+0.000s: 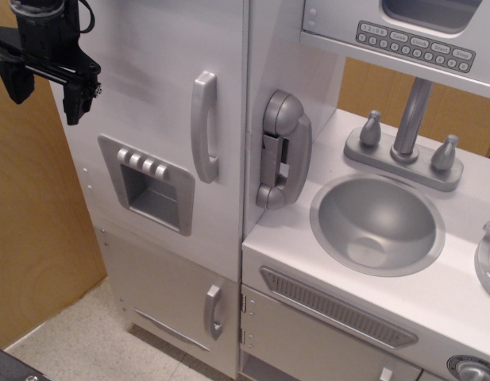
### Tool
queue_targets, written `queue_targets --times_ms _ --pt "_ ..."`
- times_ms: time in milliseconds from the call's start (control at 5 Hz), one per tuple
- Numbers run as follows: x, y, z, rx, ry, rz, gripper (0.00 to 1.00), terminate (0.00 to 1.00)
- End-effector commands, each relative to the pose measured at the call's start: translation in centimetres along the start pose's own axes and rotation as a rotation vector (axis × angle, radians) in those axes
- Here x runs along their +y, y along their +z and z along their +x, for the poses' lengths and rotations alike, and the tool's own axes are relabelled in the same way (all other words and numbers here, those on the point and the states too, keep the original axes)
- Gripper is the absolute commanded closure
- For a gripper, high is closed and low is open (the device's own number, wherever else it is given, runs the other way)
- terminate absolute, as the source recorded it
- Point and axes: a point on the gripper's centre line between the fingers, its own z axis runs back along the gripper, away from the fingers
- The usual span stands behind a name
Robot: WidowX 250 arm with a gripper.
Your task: Open fridge
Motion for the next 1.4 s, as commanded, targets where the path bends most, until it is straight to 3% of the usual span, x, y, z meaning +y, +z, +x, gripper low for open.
queue_targets --times_ms 0,200,400,600,1200 --pt "0.0 0.0 0.0 0.0 0.0 0.0 0.0 0.0" --pt "-2.7 0.5 -0.8 -0.059 -0.08 -0.074 0.0 0.0" --pt "-5.7 1.1 -0.6 -0.042 -0.102 -0.122 0.0 0.0" --pt "-6.5 3.7 1.5 -0.093 -0.158 -0.15 0.0 0.0" --pt "-9.9 6.4 2.5 -0.23 -0.18 -0.241 0.0 0.0"
